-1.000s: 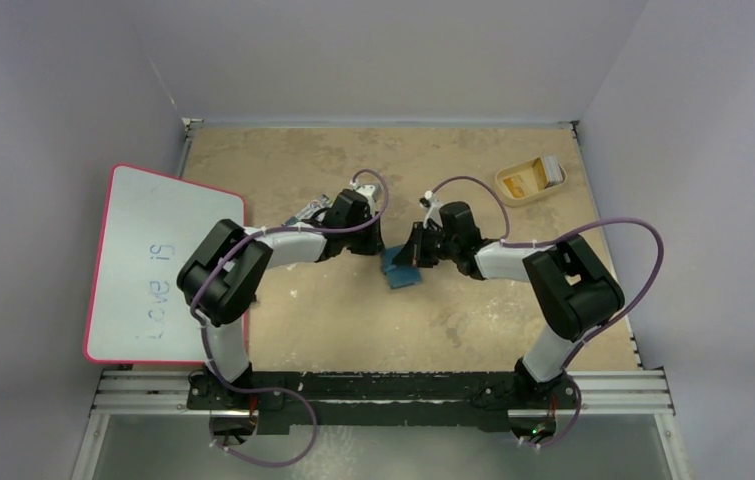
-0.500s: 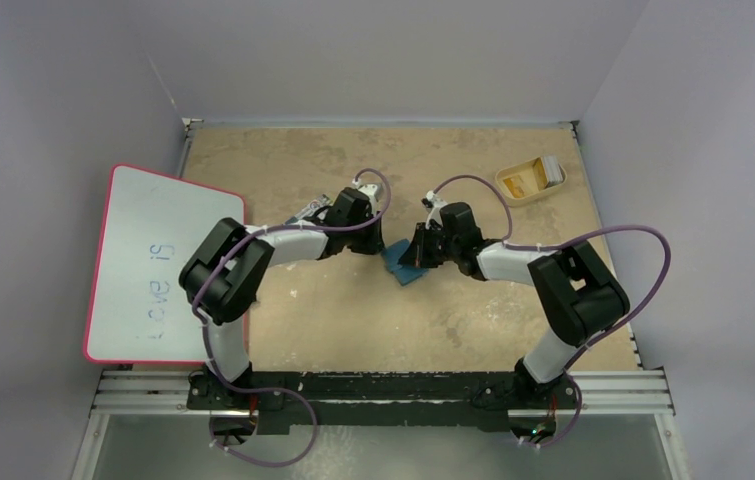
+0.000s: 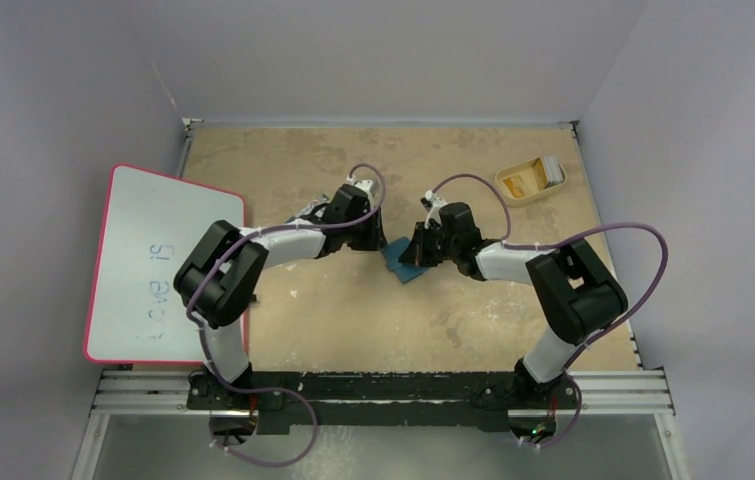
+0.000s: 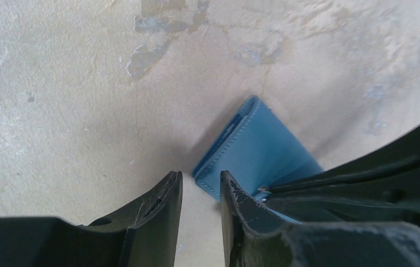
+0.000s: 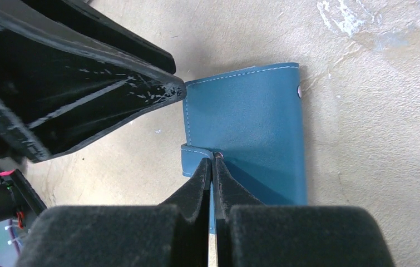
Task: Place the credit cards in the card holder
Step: Close the card holder at the center of the board.
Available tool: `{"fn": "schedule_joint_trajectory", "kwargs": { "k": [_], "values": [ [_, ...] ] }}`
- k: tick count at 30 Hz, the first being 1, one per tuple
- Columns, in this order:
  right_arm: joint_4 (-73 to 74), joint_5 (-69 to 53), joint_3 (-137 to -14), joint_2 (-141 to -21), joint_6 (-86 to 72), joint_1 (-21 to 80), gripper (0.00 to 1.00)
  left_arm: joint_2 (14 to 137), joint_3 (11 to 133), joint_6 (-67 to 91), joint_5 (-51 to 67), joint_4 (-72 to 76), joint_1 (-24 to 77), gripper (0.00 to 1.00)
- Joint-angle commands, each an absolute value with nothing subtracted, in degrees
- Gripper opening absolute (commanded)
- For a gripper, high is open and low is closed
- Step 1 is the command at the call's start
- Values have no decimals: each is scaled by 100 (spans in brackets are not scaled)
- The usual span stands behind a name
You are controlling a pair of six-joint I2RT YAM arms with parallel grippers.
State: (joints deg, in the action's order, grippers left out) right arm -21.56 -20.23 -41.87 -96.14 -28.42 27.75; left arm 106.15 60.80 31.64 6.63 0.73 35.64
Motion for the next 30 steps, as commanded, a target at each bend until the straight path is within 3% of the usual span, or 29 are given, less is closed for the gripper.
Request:
{"fn": "schedule_joint_trajectory", "kwargs": {
  "k": [1, 6, 15, 30],
  "values": [
    [-2272, -1822, -4218, -9686, -2705, 2767, 0, 10303, 6087, 3986, 696, 249, 3534, 30],
    [-2281, -1872, -4197, -9670, -2727, 2769, 0, 10051, 5109, 5203, 483, 1447, 3533, 36],
    [-2323, -1879, -4151, -9646, -2740, 2773, 0, 10276, 4643, 6031, 320, 2636, 3533, 38],
    [-2386, -1863, -4099, -9683, -2725, 2769, 0, 10643, 4795, 6427, -55, 2453, 3717, 26]
  ]
}}
